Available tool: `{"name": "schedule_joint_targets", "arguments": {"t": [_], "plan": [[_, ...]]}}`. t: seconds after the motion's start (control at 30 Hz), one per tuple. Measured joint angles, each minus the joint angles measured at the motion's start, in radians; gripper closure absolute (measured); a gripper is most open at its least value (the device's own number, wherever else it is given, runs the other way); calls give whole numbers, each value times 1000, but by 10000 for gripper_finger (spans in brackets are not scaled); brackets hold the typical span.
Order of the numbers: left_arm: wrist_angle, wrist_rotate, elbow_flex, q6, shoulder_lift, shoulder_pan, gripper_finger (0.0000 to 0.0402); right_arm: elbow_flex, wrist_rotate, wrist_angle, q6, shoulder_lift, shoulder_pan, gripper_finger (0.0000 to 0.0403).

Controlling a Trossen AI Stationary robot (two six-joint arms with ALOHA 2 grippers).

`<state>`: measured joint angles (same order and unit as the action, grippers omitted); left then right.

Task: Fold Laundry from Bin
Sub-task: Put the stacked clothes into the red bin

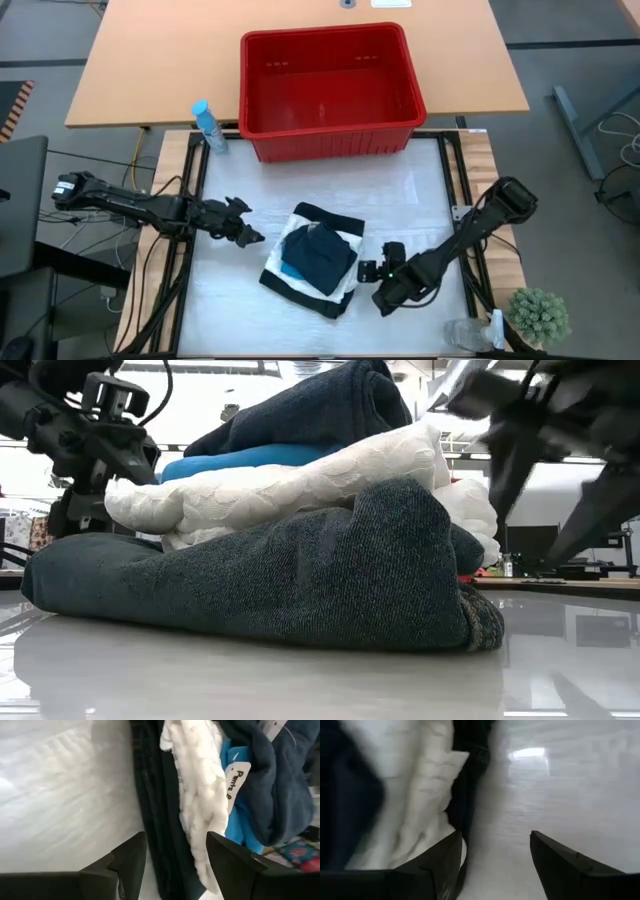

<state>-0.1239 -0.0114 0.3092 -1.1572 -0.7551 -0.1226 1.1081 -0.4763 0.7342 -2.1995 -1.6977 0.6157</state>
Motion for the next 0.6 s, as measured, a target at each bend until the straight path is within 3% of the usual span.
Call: {"name": "schedule_joint_targets", "arguments": {"t": [0.33, 0.6], "plan": [[190, 8, -71, -53, -90, 0, 204, -38, 6, -243, 112, -100, -104, 143], [349, 45, -72, -36, -296, 4, 204, -35, 53, -391, 214, -166, -183, 142]]}}
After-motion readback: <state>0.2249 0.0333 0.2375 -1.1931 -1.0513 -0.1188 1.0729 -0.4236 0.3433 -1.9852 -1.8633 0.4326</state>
